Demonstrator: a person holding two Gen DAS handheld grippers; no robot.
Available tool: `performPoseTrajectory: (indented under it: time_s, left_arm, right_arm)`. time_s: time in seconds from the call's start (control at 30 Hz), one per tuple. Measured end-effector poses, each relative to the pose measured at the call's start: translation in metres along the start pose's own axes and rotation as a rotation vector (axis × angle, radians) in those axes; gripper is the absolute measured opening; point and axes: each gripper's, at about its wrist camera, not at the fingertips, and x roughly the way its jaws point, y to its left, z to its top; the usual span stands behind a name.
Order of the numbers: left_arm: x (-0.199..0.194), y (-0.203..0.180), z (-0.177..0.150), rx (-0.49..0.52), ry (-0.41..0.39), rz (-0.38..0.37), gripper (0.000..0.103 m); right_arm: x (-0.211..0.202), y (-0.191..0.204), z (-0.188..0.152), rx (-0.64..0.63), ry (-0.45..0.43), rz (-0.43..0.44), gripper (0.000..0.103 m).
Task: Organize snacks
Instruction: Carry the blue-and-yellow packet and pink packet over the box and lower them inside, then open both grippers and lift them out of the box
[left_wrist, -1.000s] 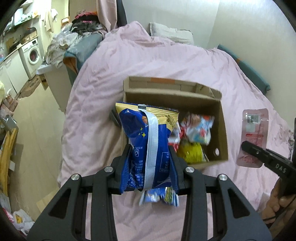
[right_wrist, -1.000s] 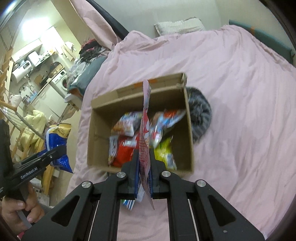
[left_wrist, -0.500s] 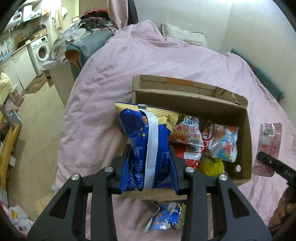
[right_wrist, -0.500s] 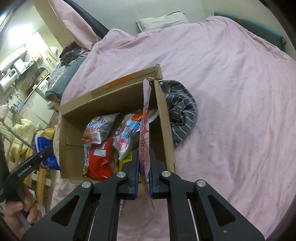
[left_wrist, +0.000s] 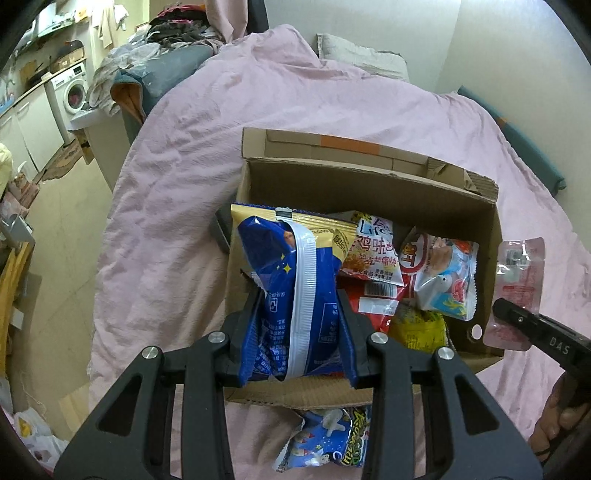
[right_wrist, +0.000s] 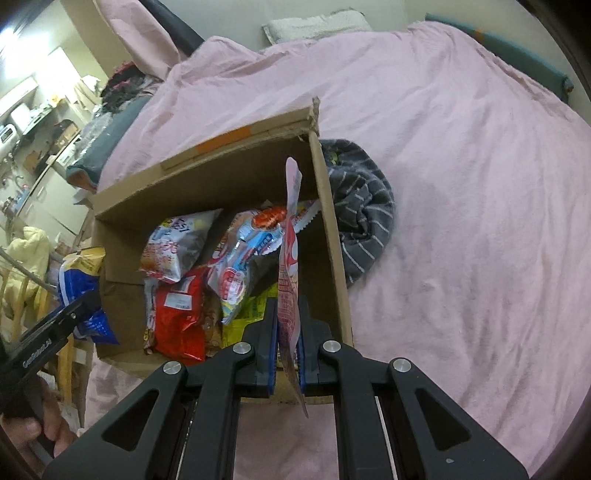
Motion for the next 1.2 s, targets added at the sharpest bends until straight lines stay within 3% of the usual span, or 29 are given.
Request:
performPoseTrajectory:
  time_s: [0.43,1.13,1.2]
  left_arm:
    - [0.009,-0.001,-0.004,0.002,0.037,0.005,0.034]
    - [0.008,-0.005,-0.007,0.026,0.041,-0.017,0.034]
    - [0.006,-0.006,-0.007,0.038,0.042,-0.028,0.043]
  right_arm:
    - [0.014,-0.004,-0.004,0.029,0.067,0.031,0.009]
    - [0.005,0.003,-0.004,-0.040,0.034,0.009,0.013]
    - [0.000,0.003,-0.002,-0.033,0.020,0.022,0.014]
